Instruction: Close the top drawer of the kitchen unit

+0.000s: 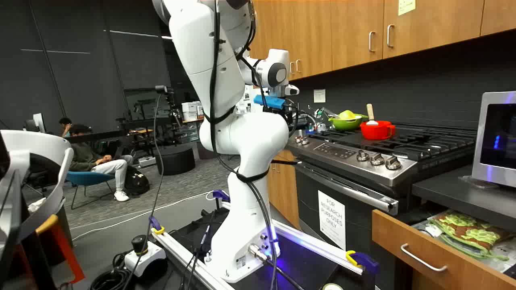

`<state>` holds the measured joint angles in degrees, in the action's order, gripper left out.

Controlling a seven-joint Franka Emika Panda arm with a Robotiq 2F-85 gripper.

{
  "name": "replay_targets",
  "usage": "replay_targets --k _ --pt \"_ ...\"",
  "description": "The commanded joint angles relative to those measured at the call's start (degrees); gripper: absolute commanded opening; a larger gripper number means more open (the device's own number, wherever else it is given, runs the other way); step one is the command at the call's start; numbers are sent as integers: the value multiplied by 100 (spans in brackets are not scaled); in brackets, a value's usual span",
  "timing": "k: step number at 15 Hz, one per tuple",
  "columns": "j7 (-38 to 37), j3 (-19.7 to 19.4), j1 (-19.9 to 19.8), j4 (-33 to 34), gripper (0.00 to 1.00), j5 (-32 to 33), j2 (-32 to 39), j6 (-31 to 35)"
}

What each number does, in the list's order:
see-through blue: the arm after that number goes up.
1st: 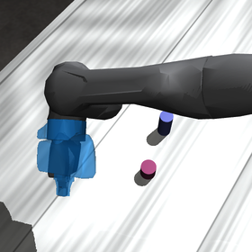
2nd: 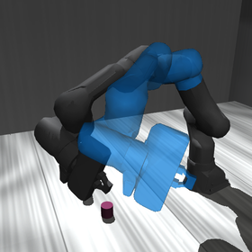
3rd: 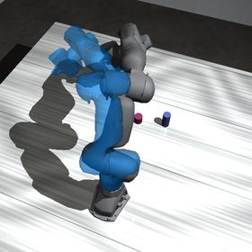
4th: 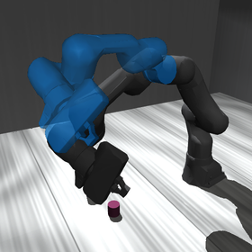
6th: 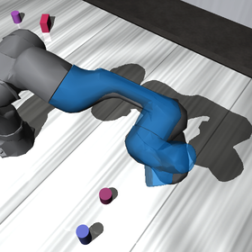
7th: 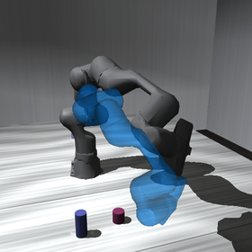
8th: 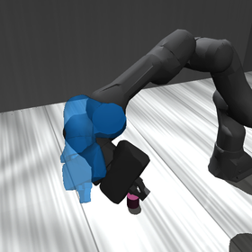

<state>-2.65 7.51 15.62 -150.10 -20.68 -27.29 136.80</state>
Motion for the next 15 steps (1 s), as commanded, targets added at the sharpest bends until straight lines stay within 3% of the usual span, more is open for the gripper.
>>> replay_targets --k 1,15 --pt "0 15 -17 11 100 -3 -3 -21" --pt "-86 -112 -147 -120 100 -63 -52 -56"
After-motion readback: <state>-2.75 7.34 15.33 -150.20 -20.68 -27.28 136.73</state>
